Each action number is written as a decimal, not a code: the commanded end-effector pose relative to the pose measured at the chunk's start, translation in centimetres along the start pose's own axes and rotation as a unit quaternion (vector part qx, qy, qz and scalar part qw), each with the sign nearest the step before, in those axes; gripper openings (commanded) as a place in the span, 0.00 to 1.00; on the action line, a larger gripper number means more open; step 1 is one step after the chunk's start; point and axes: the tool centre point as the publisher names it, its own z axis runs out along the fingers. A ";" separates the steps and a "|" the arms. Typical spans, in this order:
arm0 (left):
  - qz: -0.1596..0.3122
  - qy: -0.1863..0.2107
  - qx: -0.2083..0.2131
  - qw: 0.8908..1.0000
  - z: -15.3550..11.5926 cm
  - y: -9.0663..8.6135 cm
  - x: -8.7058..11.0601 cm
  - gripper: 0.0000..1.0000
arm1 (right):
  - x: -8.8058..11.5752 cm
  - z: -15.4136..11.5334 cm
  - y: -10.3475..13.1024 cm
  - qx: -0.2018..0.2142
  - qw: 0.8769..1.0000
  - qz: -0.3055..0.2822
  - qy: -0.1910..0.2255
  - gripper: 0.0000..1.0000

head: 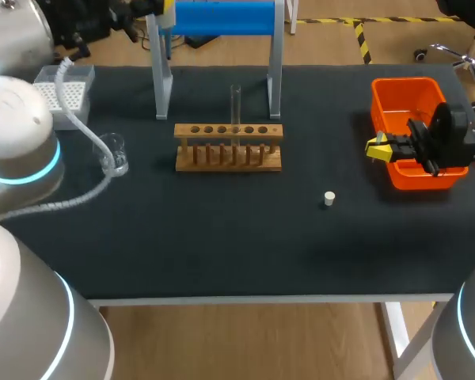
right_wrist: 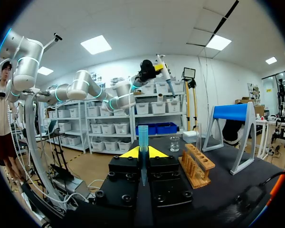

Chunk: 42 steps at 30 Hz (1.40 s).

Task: Invert the test tube, pick up the pipette, mount the tip to pipette, aspirate from beaker and dispense into the tube, eject the tip, return the pipette, and cap with the stopper.

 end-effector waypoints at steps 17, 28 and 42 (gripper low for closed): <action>-0.006 0.681 0.013 0.732 -0.1 -1.7 0.8 0.00 | 0.1 0.0 0.0 0.001 1.000 0.000 0.000 0.00; -0.011 0.673 -0.002 0.739 -1.3 -4.0 6.5 0.00 | 0.1 0.0 0.0 0.001 1.000 0.000 0.000 0.00; -0.031 0.598 -0.010 0.801 -2.6 -3.8 11.6 0.00 | 0.1 0.0 0.0 0.001 1.000 0.000 0.000 0.00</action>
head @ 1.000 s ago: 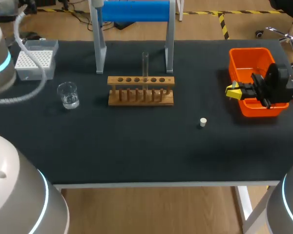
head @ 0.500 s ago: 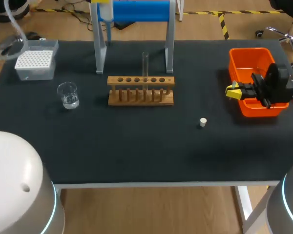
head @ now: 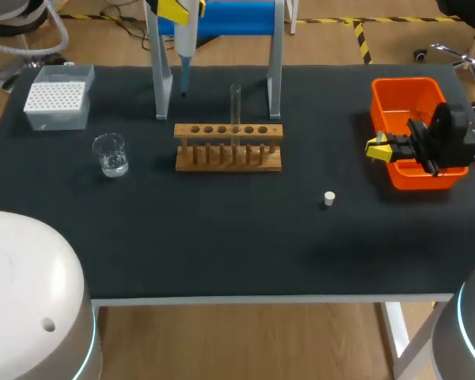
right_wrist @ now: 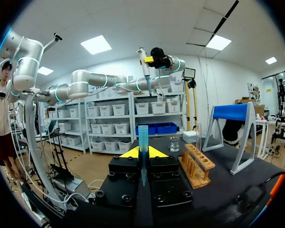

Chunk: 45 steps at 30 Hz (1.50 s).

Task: Invert the test tube, pick up the pipette, mount the tip to pipette, aspirate from beaker and dispense into the tube, eject the tip, return the pipette, and cap with the stopper.

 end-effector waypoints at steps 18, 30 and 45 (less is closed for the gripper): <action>0.004 -0.125 0.024 0.992 4.3 1.0 1.9 0.00 | 0.1 0.0 0.0 0.001 1.000 0.000 0.000 0.00; 0.004 -0.125 0.024 0.992 4.3 1.0 1.9 0.00 | 0.1 0.0 0.0 0.001 1.000 0.000 0.000 0.00; 0.001 -0.139 0.032 0.990 4.0 1.0 2.3 0.00 | 0.1 0.0 0.0 0.001 1.000 0.000 0.000 0.00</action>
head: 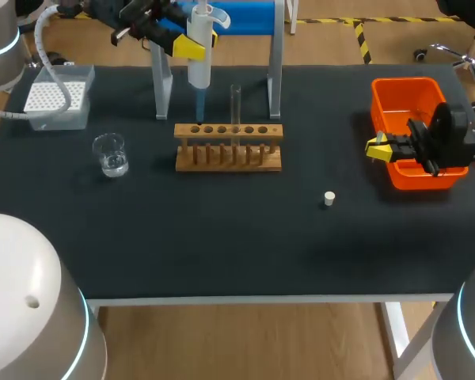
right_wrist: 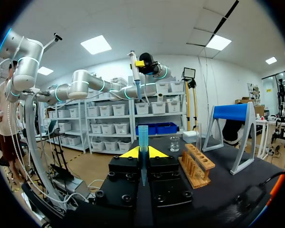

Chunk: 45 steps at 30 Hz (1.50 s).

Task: Invert the test tube, pick up the pipette, mount the tip to pipette, aspirate from beaker and dispense into the tube, eject the tip, return the pipette, and cap with the stopper.

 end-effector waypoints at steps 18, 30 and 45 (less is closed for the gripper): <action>-0.041 -0.087 0.026 0.995 4.7 -0.1 2.2 0.00 | 0.1 0.0 0.0 0.001 1.000 0.000 0.000 0.00; -0.048 -0.129 0.038 0.990 5.0 -0.4 2.8 0.00 | 0.1 0.0 0.0 0.001 1.000 0.000 0.000 0.00; -0.060 -0.216 0.049 0.973 4.4 -0.8 2.9 0.00 | 0.1 0.0 0.0 0.001 1.000 0.000 0.000 0.00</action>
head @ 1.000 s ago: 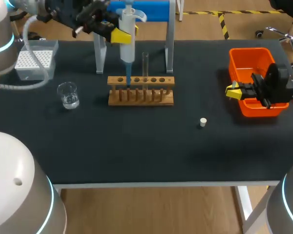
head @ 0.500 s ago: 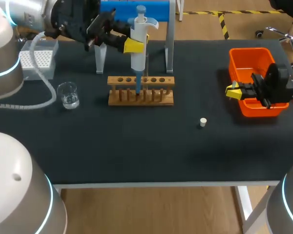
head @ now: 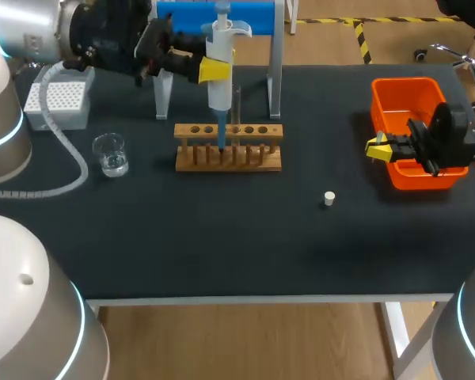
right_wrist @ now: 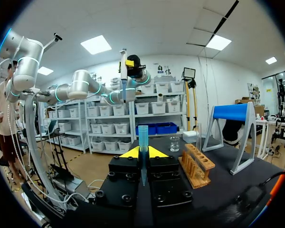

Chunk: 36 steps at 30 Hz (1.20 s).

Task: Invert the test tube, pick up the pipette, mount the tip to pipette, aspirate from beaker and dispense into the tube, eject the tip, return the pipette, and cap with the stopper.

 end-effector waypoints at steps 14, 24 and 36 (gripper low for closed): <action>-0.003 -0.086 0.011 0.996 0.3 0.4 0.8 0.00 | 0.1 0.0 0.0 0.001 1.000 0.000 0.000 0.00; -0.002 -0.082 0.006 0.997 0.6 0.6 0.7 0.00 | 0.1 0.0 0.0 0.001 1.000 0.000 0.000 0.00; -0.003 -0.085 0.001 0.996 0.8 0.7 0.8 0.00 | 0.1 0.0 0.0 0.001 1.000 0.000 0.000 0.00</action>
